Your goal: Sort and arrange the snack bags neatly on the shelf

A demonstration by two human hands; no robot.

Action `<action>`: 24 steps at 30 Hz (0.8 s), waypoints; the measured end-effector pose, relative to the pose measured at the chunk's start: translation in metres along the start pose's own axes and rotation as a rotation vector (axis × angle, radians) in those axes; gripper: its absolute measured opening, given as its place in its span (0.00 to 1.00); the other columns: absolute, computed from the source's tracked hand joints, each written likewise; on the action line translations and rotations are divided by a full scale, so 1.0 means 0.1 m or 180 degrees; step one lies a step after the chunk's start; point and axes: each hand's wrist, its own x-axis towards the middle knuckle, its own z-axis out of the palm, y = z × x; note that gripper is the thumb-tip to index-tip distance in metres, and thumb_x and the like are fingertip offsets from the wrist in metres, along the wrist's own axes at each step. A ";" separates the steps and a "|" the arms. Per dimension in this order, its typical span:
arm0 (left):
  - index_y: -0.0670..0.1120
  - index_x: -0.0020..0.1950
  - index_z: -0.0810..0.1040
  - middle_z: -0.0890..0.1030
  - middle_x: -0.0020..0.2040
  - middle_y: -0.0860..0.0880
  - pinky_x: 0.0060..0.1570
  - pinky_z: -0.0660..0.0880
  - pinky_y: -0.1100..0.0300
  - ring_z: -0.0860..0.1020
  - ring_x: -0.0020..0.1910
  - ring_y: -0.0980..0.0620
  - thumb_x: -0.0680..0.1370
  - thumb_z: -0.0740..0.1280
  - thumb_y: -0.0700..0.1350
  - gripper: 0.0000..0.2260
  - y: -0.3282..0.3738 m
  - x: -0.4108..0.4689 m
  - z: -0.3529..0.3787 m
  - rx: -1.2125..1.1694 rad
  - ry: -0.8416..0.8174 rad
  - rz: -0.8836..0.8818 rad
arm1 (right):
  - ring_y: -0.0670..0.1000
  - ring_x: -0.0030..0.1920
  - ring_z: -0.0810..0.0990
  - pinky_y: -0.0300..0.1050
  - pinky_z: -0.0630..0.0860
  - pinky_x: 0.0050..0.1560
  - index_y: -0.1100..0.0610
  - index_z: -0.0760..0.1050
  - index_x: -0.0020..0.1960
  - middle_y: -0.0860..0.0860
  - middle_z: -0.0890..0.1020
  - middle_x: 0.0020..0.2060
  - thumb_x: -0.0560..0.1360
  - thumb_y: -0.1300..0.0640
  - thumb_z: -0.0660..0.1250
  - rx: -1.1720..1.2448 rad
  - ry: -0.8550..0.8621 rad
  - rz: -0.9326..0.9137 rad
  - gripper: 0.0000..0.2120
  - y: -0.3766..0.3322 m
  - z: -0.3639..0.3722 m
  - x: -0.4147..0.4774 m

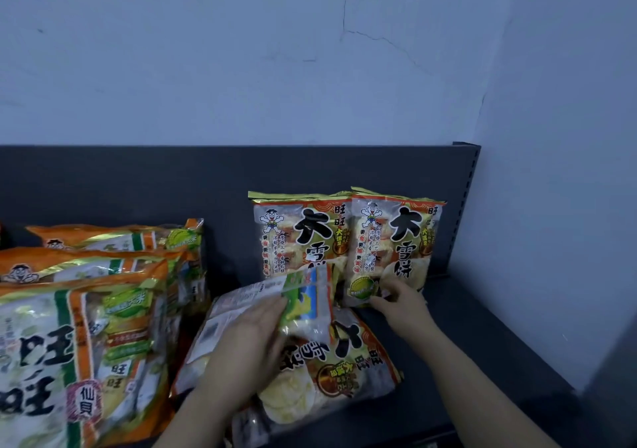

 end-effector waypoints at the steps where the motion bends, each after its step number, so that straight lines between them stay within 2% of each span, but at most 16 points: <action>1: 0.48 0.67 0.76 0.80 0.62 0.52 0.58 0.74 0.59 0.79 0.59 0.53 0.75 0.62 0.52 0.22 0.01 0.01 -0.10 -0.0134 0.0328 0.0029 | 0.50 0.55 0.73 0.42 0.69 0.54 0.59 0.72 0.67 0.53 0.76 0.59 0.77 0.56 0.69 0.0009 -0.0031 0.0005 0.21 0.00 0.00 -0.02; 3: 0.50 0.64 0.77 0.78 0.54 0.60 0.46 0.74 0.67 0.77 0.50 0.62 0.76 0.62 0.52 0.18 0.05 0.05 -0.33 -0.0354 0.0889 -0.0050 | 0.50 0.58 0.73 0.42 0.69 0.56 0.59 0.71 0.69 0.54 0.76 0.62 0.77 0.56 0.68 0.0056 -0.0075 -0.0027 0.22 -0.02 0.01 -0.04; 5: 0.49 0.62 0.78 0.79 0.49 0.61 0.39 0.71 0.70 0.77 0.44 0.62 0.77 0.66 0.48 0.14 0.10 0.12 -0.53 -0.0501 0.1350 -0.0239 | 0.49 0.60 0.73 0.42 0.69 0.58 0.58 0.70 0.70 0.53 0.75 0.64 0.78 0.56 0.68 0.0152 -0.0120 -0.0127 0.22 -0.09 0.02 -0.08; 7: 0.48 0.59 0.78 0.81 0.46 0.58 0.37 0.72 0.68 0.78 0.41 0.60 0.78 0.69 0.44 0.10 0.15 0.20 -0.72 -0.0753 0.1663 -0.0330 | 0.48 0.60 0.73 0.41 0.68 0.59 0.57 0.71 0.69 0.52 0.76 0.64 0.78 0.56 0.67 0.0322 -0.0200 -0.0213 0.21 -0.18 0.04 -0.11; 10: 0.49 0.45 0.75 0.77 0.36 0.61 0.33 0.71 0.67 0.76 0.35 0.61 0.78 0.67 0.45 0.02 0.28 0.30 -0.95 -0.1560 0.1864 -0.0346 | 0.44 0.56 0.76 0.33 0.71 0.49 0.55 0.73 0.68 0.49 0.78 0.59 0.78 0.53 0.67 0.0603 -0.0346 -0.0340 0.19 -0.36 0.07 -0.18; 11: 0.47 0.40 0.72 0.74 0.32 0.60 0.32 0.68 0.66 0.72 0.31 0.60 0.78 0.67 0.46 0.09 0.31 0.33 -0.99 -0.1810 0.1897 -0.0436 | 0.42 0.53 0.76 0.30 0.71 0.45 0.53 0.73 0.67 0.48 0.78 0.57 0.78 0.53 0.67 0.0703 -0.0384 -0.0375 0.18 -0.41 0.07 -0.20; 13: 0.41 0.36 0.65 0.68 0.31 0.51 0.34 0.65 0.57 0.67 0.31 0.54 0.78 0.67 0.49 0.18 0.26 0.37 -0.97 -0.2392 0.1888 -0.0701 | 0.38 0.51 0.75 0.29 0.73 0.38 0.50 0.74 0.63 0.45 0.78 0.54 0.77 0.52 0.68 0.0950 -0.0471 -0.0385 0.15 -0.49 0.05 -0.24; 14: 0.40 0.37 0.64 0.68 0.33 0.46 0.37 0.65 0.54 0.67 0.33 0.49 0.78 0.68 0.52 0.21 0.23 0.38 -0.93 -0.2794 0.1812 -0.0823 | 0.38 0.51 0.75 0.29 0.73 0.38 0.49 0.74 0.62 0.43 0.78 0.54 0.77 0.51 0.68 0.1053 -0.0509 -0.0373 0.14 -0.54 0.03 -0.27; 16: 0.37 0.41 0.67 0.75 0.40 0.42 0.44 0.69 0.49 0.72 0.39 0.45 0.75 0.71 0.56 0.23 0.20 0.39 -0.84 -0.3608 0.1596 -0.1043 | 0.41 0.54 0.76 0.35 0.72 0.45 0.46 0.76 0.59 0.42 0.79 0.53 0.75 0.49 0.68 0.1163 -0.0545 -0.0362 0.12 -0.59 -0.02 -0.31; 18: 0.41 0.44 0.75 0.81 0.44 0.42 0.46 0.75 0.49 0.79 0.43 0.44 0.76 0.70 0.53 0.15 0.22 0.39 -0.74 -0.4199 0.1441 -0.1242 | 0.45 0.54 0.79 0.41 0.73 0.49 0.45 0.78 0.56 0.43 0.82 0.52 0.73 0.46 0.69 0.1284 -0.0561 -0.0320 0.12 -0.58 -0.07 -0.31; 20: 0.45 0.43 0.78 0.84 0.43 0.43 0.40 0.80 0.54 0.82 0.41 0.47 0.78 0.66 0.46 0.07 0.29 0.39 -0.67 -0.4622 0.1310 -0.1395 | 0.49 0.54 0.81 0.44 0.75 0.51 0.46 0.78 0.58 0.45 0.84 0.52 0.69 0.40 0.72 0.1327 -0.0632 -0.0315 0.21 -0.56 -0.12 -0.34; 22: 0.45 0.44 0.77 0.84 0.41 0.43 0.35 0.81 0.57 0.83 0.39 0.48 0.78 0.65 0.45 0.06 0.37 0.40 -0.62 -0.4806 0.1170 -0.1411 | 0.52 0.54 0.82 0.47 0.76 0.53 0.48 0.77 0.61 0.48 0.84 0.53 0.63 0.35 0.74 0.1268 -0.0619 -0.0305 0.31 -0.53 -0.18 -0.35; 24: 0.43 0.49 0.77 0.85 0.43 0.42 0.35 0.81 0.57 0.84 0.40 0.47 0.78 0.65 0.45 0.05 0.45 0.46 -0.56 -0.4796 0.0892 -0.1359 | 0.52 0.53 0.83 0.48 0.78 0.54 0.50 0.77 0.61 0.49 0.85 0.52 0.65 0.41 0.76 0.1314 -0.0566 -0.0393 0.27 -0.51 -0.27 -0.36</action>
